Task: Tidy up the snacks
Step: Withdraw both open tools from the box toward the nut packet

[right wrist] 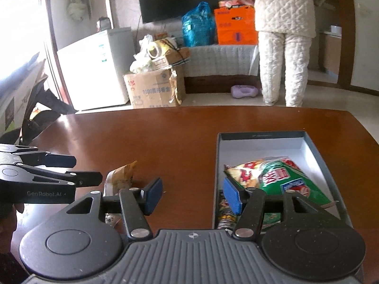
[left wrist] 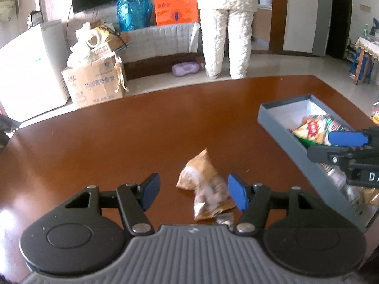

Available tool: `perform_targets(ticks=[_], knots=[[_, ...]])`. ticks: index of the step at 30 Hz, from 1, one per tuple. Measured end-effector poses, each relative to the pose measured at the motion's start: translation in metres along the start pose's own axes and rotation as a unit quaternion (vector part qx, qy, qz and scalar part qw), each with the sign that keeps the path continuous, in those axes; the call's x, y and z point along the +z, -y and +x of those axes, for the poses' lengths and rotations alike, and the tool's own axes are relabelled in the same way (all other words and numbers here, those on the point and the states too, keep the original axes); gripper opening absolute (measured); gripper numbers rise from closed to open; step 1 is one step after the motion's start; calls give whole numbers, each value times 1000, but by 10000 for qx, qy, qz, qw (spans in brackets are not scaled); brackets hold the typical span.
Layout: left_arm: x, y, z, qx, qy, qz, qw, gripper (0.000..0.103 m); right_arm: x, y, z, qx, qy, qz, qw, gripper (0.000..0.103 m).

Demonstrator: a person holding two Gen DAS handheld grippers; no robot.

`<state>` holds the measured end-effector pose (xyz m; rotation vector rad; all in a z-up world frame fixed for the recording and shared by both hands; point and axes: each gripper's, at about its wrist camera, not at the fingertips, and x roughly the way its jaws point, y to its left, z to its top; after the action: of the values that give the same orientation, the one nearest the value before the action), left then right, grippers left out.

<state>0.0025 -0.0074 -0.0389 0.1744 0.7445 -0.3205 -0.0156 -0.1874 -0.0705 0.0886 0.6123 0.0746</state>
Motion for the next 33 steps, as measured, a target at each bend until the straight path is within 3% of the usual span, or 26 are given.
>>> perform_targets(ticks=[11, 23, 33], knots=[[-20, 7, 13, -56, -274, 61, 9996, 63, 0, -17, 10, 146, -50, -67, 9999, 60], [-19, 12, 17, -95, -244, 34, 9997, 63, 0, -19, 14, 184, -88, -57, 9998, 62], [-38, 23, 32, -217, -273, 102, 9993, 63, 1, -24, 17, 276, -98, -77, 9995, 64]])
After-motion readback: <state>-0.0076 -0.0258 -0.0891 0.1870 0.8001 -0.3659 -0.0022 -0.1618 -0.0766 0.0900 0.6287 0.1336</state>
